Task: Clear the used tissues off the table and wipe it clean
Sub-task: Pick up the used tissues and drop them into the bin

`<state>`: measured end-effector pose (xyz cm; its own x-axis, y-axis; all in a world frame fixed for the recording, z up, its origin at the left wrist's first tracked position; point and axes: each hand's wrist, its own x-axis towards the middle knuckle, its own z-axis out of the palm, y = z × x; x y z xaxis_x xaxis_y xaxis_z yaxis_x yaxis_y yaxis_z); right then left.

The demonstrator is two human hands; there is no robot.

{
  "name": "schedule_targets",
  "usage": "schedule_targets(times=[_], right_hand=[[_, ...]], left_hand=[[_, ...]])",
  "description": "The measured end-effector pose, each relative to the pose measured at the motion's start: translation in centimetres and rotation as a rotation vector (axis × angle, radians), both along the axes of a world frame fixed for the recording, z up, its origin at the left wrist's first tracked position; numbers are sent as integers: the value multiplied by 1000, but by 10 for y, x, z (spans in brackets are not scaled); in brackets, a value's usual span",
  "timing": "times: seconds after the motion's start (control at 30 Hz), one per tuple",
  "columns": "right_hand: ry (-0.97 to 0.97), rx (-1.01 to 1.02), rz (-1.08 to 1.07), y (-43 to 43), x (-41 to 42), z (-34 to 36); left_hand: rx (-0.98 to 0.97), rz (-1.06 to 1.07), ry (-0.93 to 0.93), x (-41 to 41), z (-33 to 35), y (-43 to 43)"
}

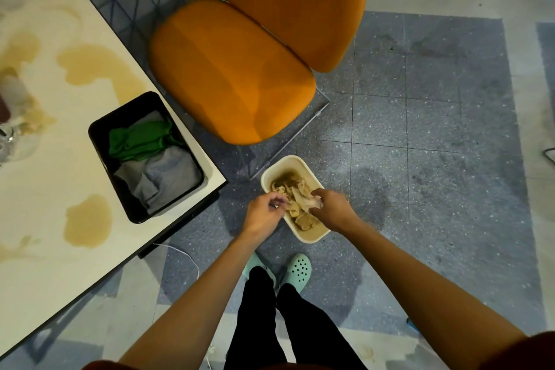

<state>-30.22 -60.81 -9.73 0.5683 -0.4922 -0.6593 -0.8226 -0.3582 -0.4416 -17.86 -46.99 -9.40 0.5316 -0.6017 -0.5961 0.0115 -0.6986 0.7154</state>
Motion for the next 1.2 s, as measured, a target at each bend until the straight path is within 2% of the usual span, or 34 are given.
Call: schedule_targets(times=[0.13,0.23,0.63,0.87,1.2], right_hand=[[49,-9,86,3,-1,7],[7,-36,113,6,1,23],[-471,-160,181,21,71,146],[-640,-125,336,48,145,200],[-677,-123,472,123,273,231]], left_hand=[[-7,10,-4,-1,9,2],[-40,19,-21,-1,23,2],[-293,142,-254,36,127,28],[-328,301,-397,98,178,73],[-348,452,-499,214,224,165]])
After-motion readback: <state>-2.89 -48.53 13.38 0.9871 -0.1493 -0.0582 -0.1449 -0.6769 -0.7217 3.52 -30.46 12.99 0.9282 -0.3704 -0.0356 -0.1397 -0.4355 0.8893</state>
